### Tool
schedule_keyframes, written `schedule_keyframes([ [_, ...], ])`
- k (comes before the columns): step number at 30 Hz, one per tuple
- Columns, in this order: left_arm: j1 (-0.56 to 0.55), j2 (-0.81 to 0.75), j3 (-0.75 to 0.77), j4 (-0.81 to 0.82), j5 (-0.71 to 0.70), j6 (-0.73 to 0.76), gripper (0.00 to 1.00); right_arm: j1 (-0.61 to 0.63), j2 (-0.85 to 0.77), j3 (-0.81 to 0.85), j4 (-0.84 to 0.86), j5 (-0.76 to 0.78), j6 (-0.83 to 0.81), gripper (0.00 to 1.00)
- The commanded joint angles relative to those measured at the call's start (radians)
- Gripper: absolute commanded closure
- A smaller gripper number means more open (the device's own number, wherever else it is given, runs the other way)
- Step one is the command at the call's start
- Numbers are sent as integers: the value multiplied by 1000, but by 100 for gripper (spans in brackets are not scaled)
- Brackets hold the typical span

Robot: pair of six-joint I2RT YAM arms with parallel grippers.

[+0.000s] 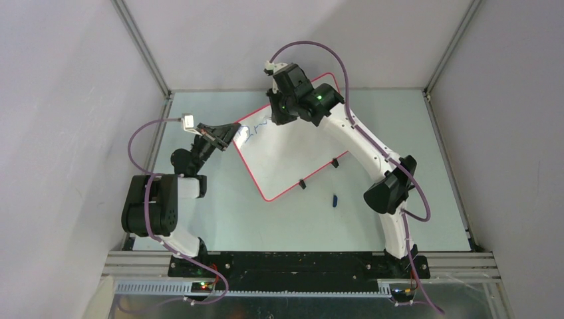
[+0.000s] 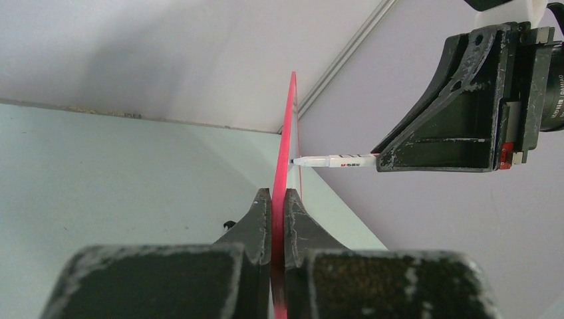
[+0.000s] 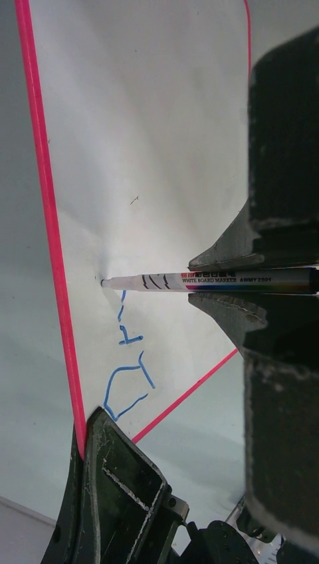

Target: Write a sentence on the whiteboard

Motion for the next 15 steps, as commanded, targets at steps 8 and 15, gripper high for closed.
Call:
schedule_keyframes([
  [8, -26, -12, -10, 23, 82, 118, 99, 8, 20, 56, 11, -32, 3, 100],
  [15, -25, -13, -12, 24, 81, 118, 99, 20, 21, 57, 19, -58, -9, 100],
])
